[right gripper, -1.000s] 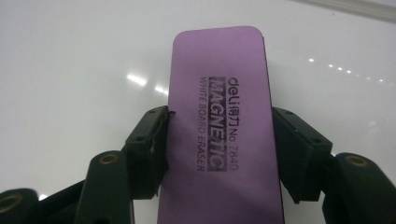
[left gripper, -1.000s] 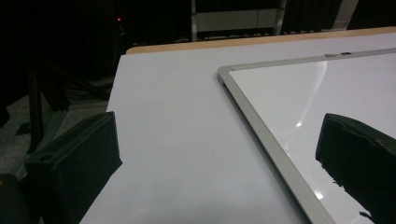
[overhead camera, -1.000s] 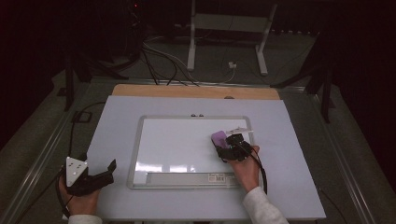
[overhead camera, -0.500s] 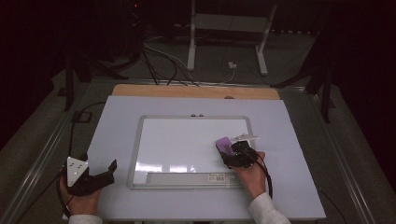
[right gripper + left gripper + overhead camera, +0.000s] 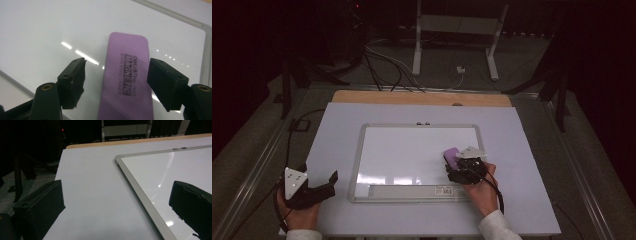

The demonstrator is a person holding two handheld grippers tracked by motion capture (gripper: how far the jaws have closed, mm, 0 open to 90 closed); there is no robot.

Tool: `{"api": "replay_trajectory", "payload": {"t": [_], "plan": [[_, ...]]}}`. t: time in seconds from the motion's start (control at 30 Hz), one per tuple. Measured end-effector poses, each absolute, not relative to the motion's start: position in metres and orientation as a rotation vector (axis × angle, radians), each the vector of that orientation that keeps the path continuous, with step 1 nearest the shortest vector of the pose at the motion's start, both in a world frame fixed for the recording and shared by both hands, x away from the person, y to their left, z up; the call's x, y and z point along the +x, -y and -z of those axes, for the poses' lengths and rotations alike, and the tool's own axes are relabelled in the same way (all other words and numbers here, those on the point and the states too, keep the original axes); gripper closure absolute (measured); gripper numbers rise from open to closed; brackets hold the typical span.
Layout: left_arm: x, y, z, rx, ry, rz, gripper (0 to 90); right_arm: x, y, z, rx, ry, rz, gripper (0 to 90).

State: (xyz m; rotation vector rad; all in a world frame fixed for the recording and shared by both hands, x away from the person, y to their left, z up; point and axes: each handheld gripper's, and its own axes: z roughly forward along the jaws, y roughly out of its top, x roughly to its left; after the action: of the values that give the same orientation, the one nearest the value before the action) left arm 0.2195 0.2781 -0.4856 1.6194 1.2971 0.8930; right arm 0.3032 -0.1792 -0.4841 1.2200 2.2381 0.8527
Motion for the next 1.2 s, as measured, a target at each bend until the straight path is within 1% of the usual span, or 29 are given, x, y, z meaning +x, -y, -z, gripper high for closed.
{"api": "replay_trajectory", "payload": {"t": [0.27, 0.37, 0.67, 0.77, 0.87, 1.0, 1.03, 1.2], "plan": [[0.220, -0.278, 0.486, 1.625, -1.294, -0.890, 0.7, 0.306, 0.178, 0.490, 1.212, -2.252, -0.814, 30.4], [0.220, -0.277, 0.486, 1.621, -1.294, -0.892, 0.7, 0.307, 0.178, 0.491, 1.207, -2.245, -0.790, 27.8], [0.220, -0.277, 0.486, 1.626, -1.295, -0.890, 0.7, 0.316, 0.187, 0.491, 1.251, -2.239, -0.747, 29.1], [0.220, -0.277, 0.486, 1.625, -1.296, -0.891, 0.7, 0.319, 0.191, 0.491, 1.288, -2.234, -0.740, 34.5], [0.220, -0.277, 0.487, 1.626, -1.296, -0.891, 0.7, 0.318, 0.192, 0.490, 1.299, -2.224, -0.722, 43.6], [0.220, -0.277, 0.486, 1.625, -1.297, -0.893, 0.7, 0.317, 0.196, 0.487, 1.322, -2.185, -0.725, 59.7], [0.220, -0.277, 0.486, 1.624, -1.297, -0.893, 0.7, 0.316, 0.198, 0.486, 1.329, -2.176, -0.734, 62.1], [0.220, -0.278, 0.486, 1.619, -1.297, -0.893, 0.7, 0.311, 0.207, 0.477, 1.353, -2.117, -0.776, 63.4]]}}
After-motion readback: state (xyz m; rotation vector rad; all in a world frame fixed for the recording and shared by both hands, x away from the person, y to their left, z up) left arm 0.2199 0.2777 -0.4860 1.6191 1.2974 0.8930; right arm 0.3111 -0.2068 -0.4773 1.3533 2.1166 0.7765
